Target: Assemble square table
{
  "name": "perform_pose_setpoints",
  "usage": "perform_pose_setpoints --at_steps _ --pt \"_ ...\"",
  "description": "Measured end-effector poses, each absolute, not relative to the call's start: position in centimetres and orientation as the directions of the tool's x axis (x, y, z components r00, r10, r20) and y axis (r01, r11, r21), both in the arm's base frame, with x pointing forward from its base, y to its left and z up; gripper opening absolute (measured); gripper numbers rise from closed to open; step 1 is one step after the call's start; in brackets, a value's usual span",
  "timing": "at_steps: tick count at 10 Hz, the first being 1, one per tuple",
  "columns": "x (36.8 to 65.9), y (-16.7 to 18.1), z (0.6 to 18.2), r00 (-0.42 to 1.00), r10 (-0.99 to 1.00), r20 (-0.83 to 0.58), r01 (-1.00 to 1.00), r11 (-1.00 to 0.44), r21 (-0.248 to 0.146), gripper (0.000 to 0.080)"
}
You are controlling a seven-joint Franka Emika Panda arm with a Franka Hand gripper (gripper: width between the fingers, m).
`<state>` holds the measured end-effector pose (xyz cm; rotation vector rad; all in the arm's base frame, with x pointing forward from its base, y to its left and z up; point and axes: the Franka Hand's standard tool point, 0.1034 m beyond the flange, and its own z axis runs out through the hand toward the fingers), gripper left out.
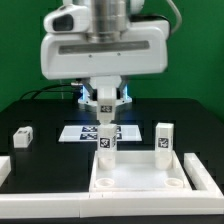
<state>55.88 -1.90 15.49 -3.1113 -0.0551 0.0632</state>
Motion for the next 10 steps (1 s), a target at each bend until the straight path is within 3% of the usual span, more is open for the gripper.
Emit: perform_pose_setpoints --at_steps 5,8,9,10 --pt "57.0 -1.6 15.1 0.956 0.012 0.295 0.011 -1.000 0.004 0.0290" --pt "59.9 7.6 13.8 0.936 -0.106 0.335 -0.079 -0.992 -0.093 0.0290" --pt "61.0 9.8 13.7 0.935 -0.108 0.338 -0.076 -0.992 -0.105 0.0290" --pt "60.6 8.8 13.6 0.936 -0.076 0.343 -0.048 -0.995 -0.088 0.0290"
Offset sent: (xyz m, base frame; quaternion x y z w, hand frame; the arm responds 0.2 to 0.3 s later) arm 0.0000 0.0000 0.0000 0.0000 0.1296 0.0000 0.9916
